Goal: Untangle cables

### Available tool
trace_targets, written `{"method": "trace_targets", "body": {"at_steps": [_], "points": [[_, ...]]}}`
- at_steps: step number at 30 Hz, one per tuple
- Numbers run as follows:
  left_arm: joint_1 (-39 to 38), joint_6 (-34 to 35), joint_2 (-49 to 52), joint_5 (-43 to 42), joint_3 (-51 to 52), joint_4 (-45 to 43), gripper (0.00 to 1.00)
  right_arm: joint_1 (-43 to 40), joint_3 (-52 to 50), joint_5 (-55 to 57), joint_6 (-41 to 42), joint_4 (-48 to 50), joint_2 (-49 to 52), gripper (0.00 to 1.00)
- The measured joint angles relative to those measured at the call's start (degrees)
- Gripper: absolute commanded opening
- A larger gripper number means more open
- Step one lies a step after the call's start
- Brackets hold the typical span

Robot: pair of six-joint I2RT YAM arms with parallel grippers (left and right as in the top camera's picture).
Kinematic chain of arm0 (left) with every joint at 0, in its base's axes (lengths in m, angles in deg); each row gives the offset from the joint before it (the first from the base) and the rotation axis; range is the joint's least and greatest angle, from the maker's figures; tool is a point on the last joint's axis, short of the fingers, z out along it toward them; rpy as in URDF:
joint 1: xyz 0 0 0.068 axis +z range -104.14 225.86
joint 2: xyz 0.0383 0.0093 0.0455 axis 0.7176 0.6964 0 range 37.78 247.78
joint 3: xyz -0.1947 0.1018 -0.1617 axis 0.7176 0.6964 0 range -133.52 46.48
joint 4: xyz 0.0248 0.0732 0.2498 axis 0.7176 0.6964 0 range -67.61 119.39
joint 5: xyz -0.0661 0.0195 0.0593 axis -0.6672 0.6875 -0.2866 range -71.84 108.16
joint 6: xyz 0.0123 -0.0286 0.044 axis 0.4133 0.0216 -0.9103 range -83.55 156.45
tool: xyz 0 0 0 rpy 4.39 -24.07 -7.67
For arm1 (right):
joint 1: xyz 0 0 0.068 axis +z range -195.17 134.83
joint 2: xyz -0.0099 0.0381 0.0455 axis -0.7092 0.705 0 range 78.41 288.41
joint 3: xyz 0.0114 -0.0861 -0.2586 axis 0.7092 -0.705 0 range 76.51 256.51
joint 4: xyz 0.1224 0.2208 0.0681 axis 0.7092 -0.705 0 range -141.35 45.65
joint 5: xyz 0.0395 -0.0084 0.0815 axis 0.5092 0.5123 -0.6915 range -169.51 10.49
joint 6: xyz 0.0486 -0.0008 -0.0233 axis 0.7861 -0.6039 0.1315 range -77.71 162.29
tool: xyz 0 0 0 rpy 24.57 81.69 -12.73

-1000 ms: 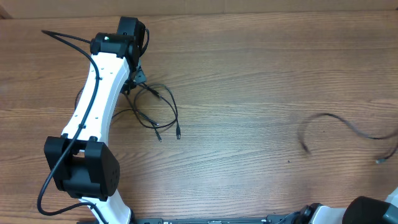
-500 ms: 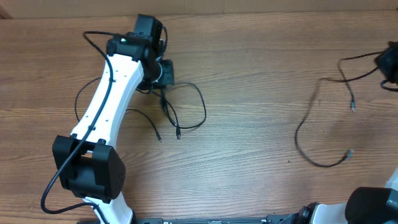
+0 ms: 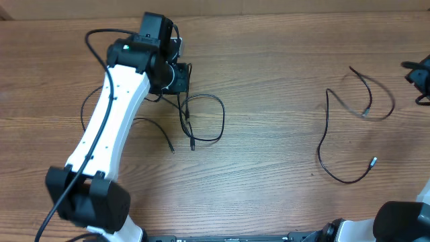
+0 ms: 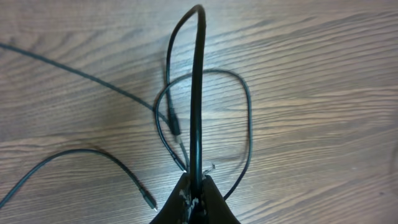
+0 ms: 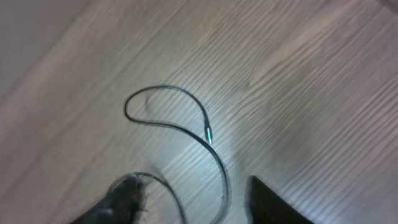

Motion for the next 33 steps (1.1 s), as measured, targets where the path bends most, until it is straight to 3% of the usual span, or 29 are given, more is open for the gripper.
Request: {"method": "trace_targets", "body": {"at_steps": [7, 12, 17, 23, 33], "points": [[0.00, -0.90, -2.75, -0.63, 0.00, 1.14, 0.04, 1.86, -0.09, -10.51, -4.87, -9.51, 0.04, 0.79], [0.00, -1.05, -2.75, -0.74, 0.00, 1.79, 0.04, 4.17, -4.02, -13.40, -6.67, -12.94, 0.04, 0.81], [0.00, -1.05, -2.75, -0.74, 0.00, 1.81, 0.04, 4.87, -12.41, -14.29, -7.26, -12.52, 0.15, 0.82], [0.00, -1.05, -2.75, -0.74, 0.00, 1.79, 0.04, 4.92, -23.65, -14.91, -7.67, -4.26, 0.26, 0.82], [0.00, -1.05, -2.75, -0.74, 0.00, 1.79, 0.04, 4.96, -32.35, -17.05, -7.93, 7.56, 0.26, 0.61]]}}
